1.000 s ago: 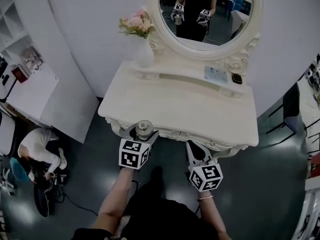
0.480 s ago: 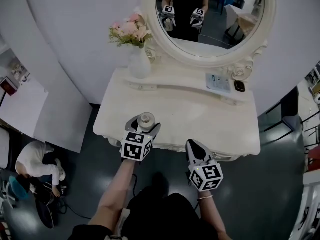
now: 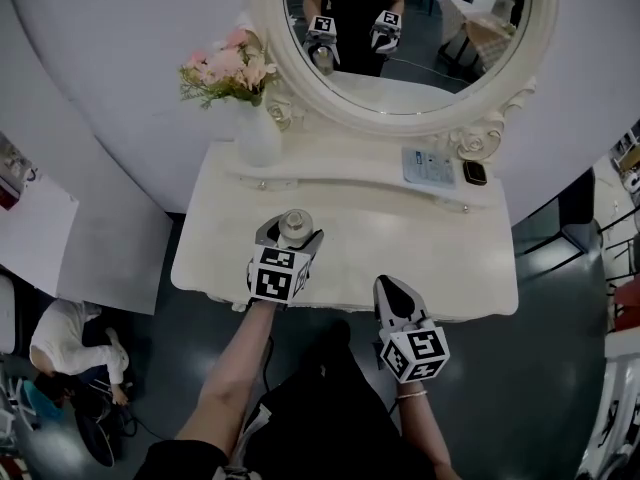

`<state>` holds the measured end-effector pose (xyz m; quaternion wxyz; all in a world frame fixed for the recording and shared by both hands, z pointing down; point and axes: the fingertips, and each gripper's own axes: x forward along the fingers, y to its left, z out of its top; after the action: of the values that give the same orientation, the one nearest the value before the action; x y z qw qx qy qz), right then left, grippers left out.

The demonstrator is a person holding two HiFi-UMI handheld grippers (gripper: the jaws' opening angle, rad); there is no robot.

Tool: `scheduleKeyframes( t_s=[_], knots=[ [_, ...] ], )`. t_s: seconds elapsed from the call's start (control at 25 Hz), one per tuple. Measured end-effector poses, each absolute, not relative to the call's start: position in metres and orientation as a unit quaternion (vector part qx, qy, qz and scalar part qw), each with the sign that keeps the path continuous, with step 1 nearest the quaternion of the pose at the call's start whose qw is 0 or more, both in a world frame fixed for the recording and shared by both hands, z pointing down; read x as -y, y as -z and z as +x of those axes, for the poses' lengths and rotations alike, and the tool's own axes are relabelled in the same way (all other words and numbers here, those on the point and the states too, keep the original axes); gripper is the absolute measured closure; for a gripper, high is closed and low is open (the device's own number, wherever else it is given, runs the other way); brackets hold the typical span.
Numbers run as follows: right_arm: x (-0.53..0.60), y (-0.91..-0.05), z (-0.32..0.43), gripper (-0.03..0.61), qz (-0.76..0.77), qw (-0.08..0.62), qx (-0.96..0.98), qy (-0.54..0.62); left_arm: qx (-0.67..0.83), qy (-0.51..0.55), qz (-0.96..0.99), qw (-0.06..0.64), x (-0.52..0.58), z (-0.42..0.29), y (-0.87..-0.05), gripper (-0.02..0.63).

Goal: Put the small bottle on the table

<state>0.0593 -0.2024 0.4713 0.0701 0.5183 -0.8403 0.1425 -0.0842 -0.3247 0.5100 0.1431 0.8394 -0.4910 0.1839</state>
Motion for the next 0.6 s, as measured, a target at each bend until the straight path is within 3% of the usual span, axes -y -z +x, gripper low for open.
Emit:
scheduleKeyframes(
  t_s=[0.6],
  knots=[
    [0.262,-0.482,0.091,0.574,0.519,0.074,0.837,-0.156,0.479,-0.209,0.838,0.157,0.391,-0.034,-0.552,0.278]
  ],
)
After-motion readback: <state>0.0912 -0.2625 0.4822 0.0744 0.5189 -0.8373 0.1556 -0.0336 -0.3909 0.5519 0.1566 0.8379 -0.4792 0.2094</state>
